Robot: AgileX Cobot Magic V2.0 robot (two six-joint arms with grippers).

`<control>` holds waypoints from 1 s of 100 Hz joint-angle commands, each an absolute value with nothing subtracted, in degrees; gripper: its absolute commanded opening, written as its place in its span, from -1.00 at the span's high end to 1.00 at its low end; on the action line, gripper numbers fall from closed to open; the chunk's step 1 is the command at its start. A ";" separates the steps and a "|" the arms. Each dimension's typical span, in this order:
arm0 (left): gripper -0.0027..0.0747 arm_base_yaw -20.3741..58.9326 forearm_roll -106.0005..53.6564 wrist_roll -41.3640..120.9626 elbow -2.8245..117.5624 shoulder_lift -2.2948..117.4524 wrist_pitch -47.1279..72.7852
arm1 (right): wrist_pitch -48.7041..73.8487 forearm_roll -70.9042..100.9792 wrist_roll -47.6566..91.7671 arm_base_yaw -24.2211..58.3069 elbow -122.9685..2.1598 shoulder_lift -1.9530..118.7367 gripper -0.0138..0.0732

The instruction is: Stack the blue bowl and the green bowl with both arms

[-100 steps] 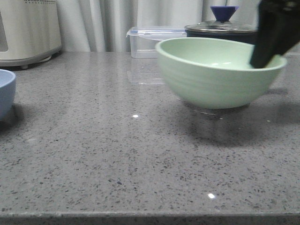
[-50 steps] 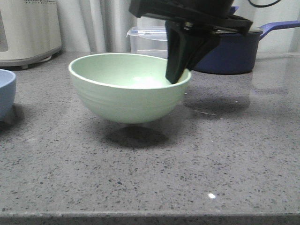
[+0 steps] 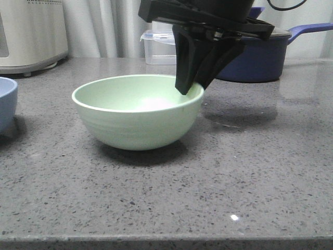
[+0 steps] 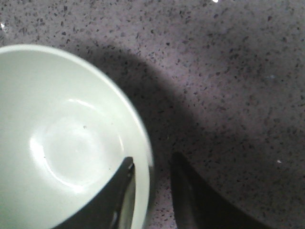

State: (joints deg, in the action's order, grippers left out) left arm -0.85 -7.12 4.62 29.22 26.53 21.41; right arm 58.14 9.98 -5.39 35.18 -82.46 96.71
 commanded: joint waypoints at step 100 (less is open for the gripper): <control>-0.12 -0.88 -7.78 4.32 31.26 27.27 17.15 | 46.94 8.46 -4.52 35.33 -63.78 78.63 0.84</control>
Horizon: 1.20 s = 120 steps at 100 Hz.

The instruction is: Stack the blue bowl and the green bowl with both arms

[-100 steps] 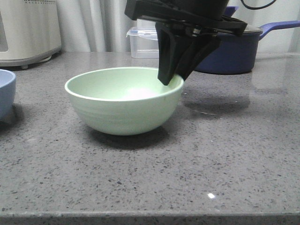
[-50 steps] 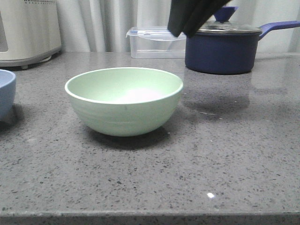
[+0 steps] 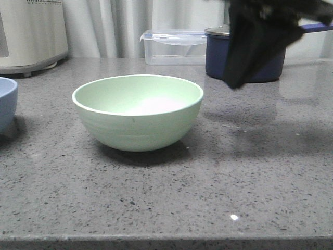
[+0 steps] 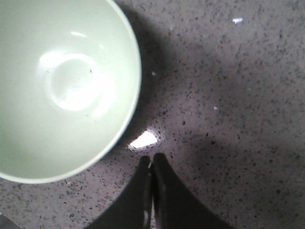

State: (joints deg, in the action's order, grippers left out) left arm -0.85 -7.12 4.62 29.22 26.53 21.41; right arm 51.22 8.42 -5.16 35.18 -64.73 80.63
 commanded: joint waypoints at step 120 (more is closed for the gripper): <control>-0.12 -0.88 -7.78 4.32 31.26 27.27 16.94 | 35.87 11.72 -3.46 38.81 -58.41 78.79 0.84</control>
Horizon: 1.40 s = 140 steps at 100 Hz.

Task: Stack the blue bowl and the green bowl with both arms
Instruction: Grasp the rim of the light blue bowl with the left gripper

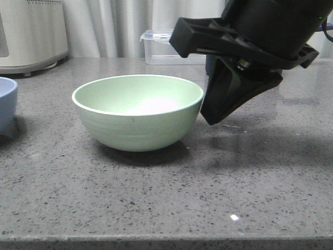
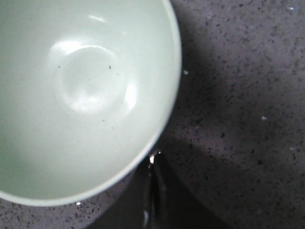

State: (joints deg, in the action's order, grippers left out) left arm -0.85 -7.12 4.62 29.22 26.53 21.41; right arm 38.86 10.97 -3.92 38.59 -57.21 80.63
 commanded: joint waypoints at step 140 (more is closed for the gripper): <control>-0.12 -0.88 -11.24 4.32 43.92 62.52 36.99 | 36.04 11.85 -3.46 38.81 -58.41 78.79 0.84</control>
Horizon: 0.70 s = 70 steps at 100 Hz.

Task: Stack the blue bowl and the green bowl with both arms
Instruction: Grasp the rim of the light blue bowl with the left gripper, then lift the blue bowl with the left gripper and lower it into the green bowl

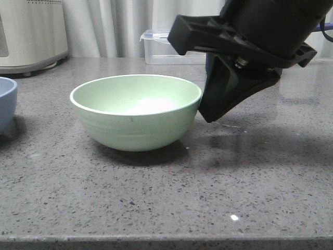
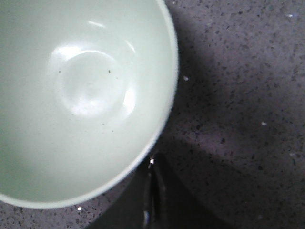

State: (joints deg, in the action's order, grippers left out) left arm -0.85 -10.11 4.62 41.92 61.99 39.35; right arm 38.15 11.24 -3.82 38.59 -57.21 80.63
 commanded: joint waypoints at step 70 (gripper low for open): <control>0.96 -0.88 -11.37 4.32 43.92 63.18 37.11 | 36.04 11.85 -3.46 38.81 -58.41 78.79 0.84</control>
State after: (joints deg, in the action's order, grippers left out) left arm -0.85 -10.38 4.62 41.92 63.78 39.35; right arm 38.15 11.24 -3.82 38.59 -57.21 80.63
